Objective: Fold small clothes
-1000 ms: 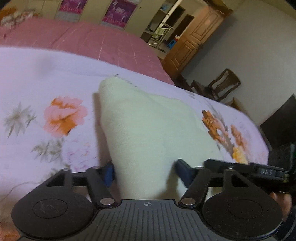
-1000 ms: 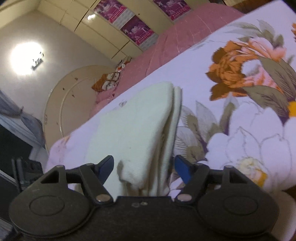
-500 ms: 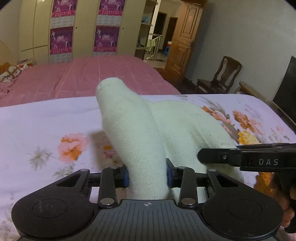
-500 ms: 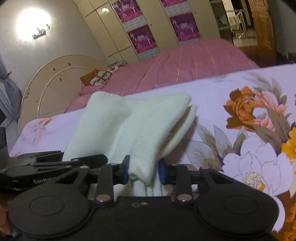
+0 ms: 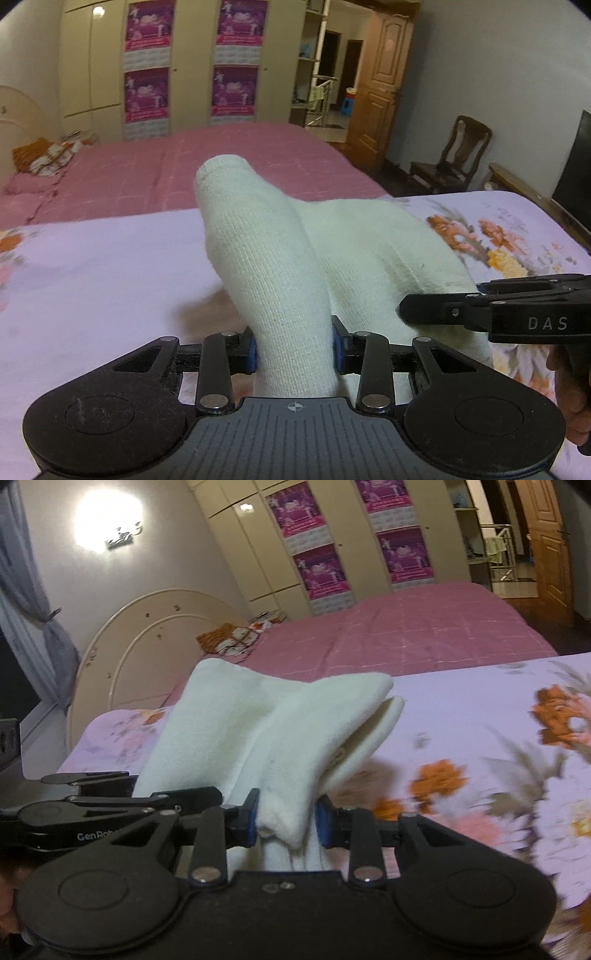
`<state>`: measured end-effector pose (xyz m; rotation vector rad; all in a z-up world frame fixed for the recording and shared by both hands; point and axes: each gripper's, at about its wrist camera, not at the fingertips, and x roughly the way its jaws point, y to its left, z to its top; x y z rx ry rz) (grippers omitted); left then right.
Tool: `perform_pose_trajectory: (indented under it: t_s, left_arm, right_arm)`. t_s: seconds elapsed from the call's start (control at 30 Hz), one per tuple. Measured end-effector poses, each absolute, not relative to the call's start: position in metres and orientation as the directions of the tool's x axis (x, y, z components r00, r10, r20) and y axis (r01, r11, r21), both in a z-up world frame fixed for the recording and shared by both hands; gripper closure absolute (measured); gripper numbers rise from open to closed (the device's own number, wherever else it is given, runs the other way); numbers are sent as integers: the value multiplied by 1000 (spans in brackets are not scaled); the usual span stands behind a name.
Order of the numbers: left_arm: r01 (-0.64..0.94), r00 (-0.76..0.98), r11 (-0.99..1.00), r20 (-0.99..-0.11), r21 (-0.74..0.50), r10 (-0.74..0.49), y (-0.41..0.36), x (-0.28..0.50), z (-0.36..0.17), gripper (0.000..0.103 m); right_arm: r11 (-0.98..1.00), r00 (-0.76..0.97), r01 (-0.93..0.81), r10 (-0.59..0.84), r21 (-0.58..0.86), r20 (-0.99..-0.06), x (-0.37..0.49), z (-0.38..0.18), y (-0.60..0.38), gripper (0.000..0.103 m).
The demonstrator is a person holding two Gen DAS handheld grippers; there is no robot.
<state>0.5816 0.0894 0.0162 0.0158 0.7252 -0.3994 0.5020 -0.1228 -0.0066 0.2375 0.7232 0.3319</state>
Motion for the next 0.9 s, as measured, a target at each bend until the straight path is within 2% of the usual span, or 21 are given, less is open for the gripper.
perform_pose_trajectory:
  t_s: [0.37,0.43,0.6,0.7,0.83,0.9]
  left_arm:
    - [276,627,945,-712,-176,-316,180,561,-46,66]
    - [277,616,943,-719,-184,-321,181,560,-60,61]
    - [241,657,955,-695,-174,-292,193,554,-74,23]
    - [216,673,958,-682,-187,-285,202,553,-80,12]
    - [176,689,953,-661,-245,-297,219,547,-85,10]
    - [152,710,957,-647,-248,-280,224,542,-80,10]
  right_arm:
    - [892,604,-256,448,371,-659,504,-55,-34,74]
    - [892,587,-256,450,372,-673,504,-64,-28,74]
    - [892,565,-187,440,411,-698,502,-83,-34,73]
    - [873,555,-152,463,463,-691,503,-93,-45,70]
    - [846,550,-118,492,520,-675,504,-101,-55,67]
    - [838,546,-106,499,536,-673,504,-99,-60,62]
